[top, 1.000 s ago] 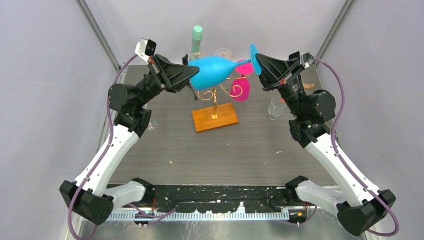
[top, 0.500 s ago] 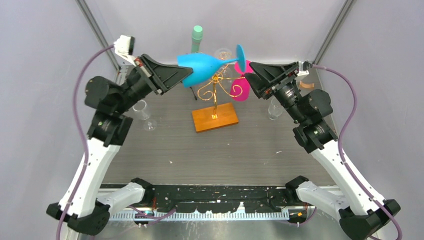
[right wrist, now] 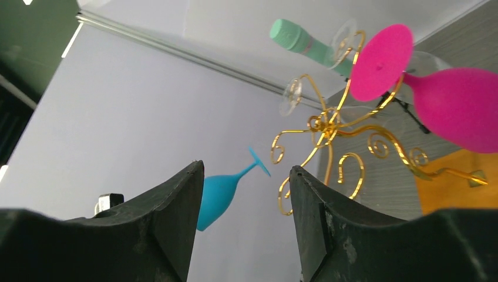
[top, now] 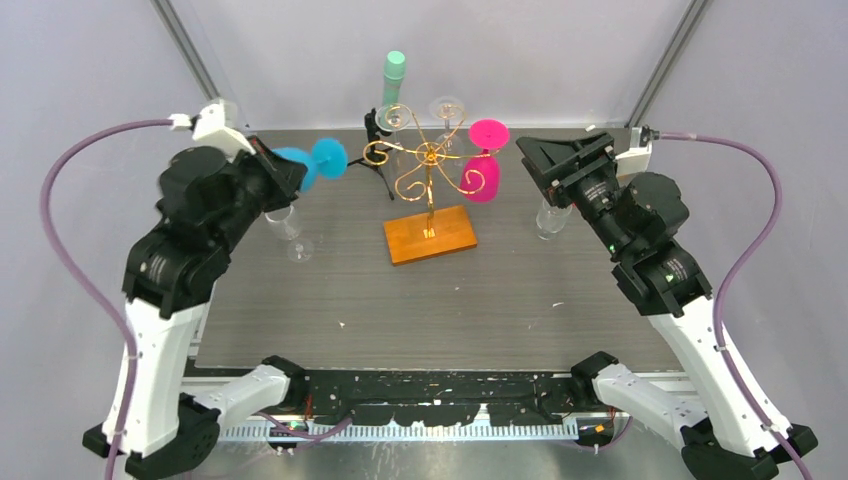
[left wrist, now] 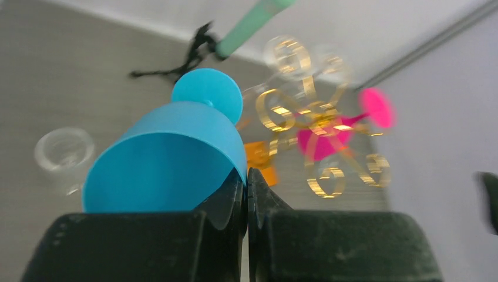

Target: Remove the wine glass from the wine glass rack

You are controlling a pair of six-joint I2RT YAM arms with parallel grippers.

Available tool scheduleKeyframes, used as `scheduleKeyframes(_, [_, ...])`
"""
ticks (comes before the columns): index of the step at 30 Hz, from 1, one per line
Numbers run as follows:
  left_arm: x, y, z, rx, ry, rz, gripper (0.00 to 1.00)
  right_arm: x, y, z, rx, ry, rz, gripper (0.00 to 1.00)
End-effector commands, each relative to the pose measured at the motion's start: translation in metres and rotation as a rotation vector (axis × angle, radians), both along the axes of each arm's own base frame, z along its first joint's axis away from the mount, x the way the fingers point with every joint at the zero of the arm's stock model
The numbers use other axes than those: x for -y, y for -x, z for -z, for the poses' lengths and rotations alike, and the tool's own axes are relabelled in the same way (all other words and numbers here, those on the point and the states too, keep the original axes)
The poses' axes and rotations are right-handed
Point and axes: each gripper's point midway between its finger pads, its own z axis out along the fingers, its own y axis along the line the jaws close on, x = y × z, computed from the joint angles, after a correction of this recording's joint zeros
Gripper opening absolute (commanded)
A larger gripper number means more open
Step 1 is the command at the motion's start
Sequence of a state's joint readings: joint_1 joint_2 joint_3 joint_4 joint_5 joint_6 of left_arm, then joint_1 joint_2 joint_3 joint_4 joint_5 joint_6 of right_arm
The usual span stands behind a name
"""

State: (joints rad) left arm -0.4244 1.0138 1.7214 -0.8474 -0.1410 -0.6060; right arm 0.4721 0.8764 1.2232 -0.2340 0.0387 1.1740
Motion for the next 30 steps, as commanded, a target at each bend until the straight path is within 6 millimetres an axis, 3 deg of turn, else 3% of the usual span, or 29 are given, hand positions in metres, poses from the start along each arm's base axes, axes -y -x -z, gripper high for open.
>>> scheduleKeyframes(1, [-0.039, -0.004, 0.078, -0.272, -0.311, -0.144, 0.00, 0.014, -0.004, 0.012, -0.023, 0.102, 0.082, 0.60])
scheduleKeyframes(8, [-0.004, -0.012, 0.143, -0.523, -0.410, 0.058, 0.00, 0.011, -0.009, 0.023, -0.052, 0.118, 0.080, 0.59])
scheduleKeyframes(18, [0.010, -0.062, 0.209, -0.697, -0.546, 0.081, 0.00, 0.015, -0.007, 0.031, -0.074, 0.123, 0.092, 0.58])
scheduleKeyframes(23, [0.011, -0.083, 0.244, -0.785, -0.492, 0.088, 0.00, 0.021, -0.003, 0.032, -0.078, 0.132, 0.111, 0.58])
scheduleKeyframes(30, [0.009, -0.099, 0.277, -0.832, -0.405, 0.069, 0.00, 0.024, -0.001, 0.034, -0.082, 0.134, 0.121, 0.58])
